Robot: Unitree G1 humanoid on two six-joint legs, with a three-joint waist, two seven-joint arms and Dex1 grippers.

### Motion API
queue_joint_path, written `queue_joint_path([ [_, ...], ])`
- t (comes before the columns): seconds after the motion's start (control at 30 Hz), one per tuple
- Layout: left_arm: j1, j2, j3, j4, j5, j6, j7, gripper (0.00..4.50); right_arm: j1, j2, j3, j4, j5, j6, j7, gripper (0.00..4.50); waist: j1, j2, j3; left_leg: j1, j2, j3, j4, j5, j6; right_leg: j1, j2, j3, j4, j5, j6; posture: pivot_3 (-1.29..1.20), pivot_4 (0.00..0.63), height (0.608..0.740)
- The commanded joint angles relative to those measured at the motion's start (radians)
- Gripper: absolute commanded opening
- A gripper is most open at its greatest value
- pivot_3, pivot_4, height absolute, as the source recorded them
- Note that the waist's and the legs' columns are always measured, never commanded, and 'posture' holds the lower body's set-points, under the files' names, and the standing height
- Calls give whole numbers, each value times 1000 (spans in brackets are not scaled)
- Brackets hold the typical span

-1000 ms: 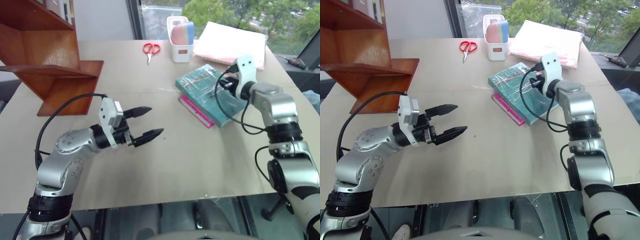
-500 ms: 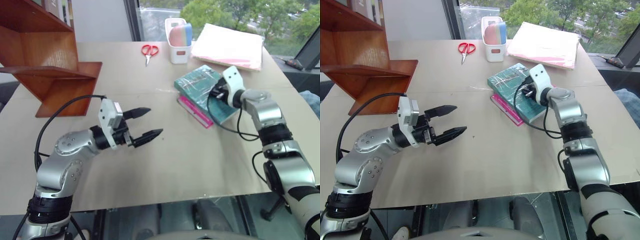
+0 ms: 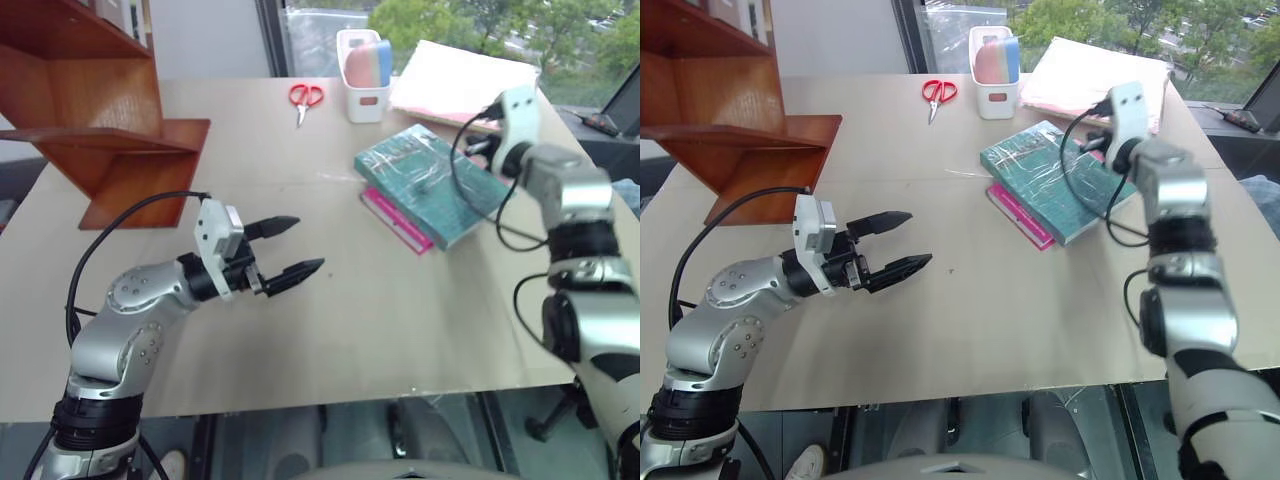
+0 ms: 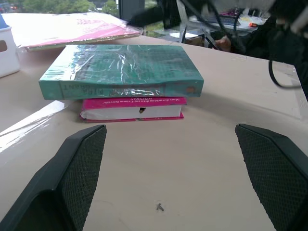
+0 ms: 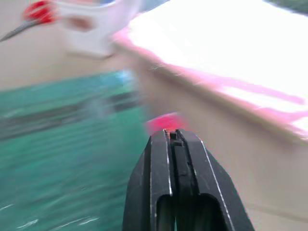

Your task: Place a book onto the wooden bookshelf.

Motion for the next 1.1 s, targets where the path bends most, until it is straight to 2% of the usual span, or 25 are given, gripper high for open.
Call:
queue_joint_path([
  [0.03, 4, 1, 22, -43, -12, -16, 8, 4500, -72, -7, -10, 231, -29, -110, -44, 39, -2, 0, 0, 0, 0, 0, -1, 0, 0, 0, 0, 0, -1, 0, 0, 0, 150, 740],
  [0.17, 15, 3, 35, -55, -12, -16, 22, 4500, -102, 6, 14, 395, -70, -198, -44, 39, -1, 1, 1, -2, 0, 2, -2, 0, 0, 0, -1, 1, -5, 0, 0, 0, 150, 740],
  [0.3, 41, 9, 50, -81, -16, -12, 42, 4500, -102, 25, 14, 450, -87, -234, -16, 39, 0, 1, 1, -1, 0, 3, -2, 0, 0, 0, -1, 2, -4, 0, 0, 0, 150, 740],
  [0.67, 73, 17, 70, -121, -31, 3, 63, 4500, -112, 39, 20, 430, -97, -230, 101, 39, 0, 1, 1, 0, 0, 2, -1, 0, 0, 0, -1, 1, -2, 0, 0, 0, 150, 740],
  [1.1, 61, 24, 55, -97, -36, -7, 46, 4500, -104, 38, 28, 376, -97, -159, 127, 39, 0, 1, 1, 0, 0, 2, -1, 0, 0, 0, -1, 1, -3, 0, 0, 0, 150, 740],
])
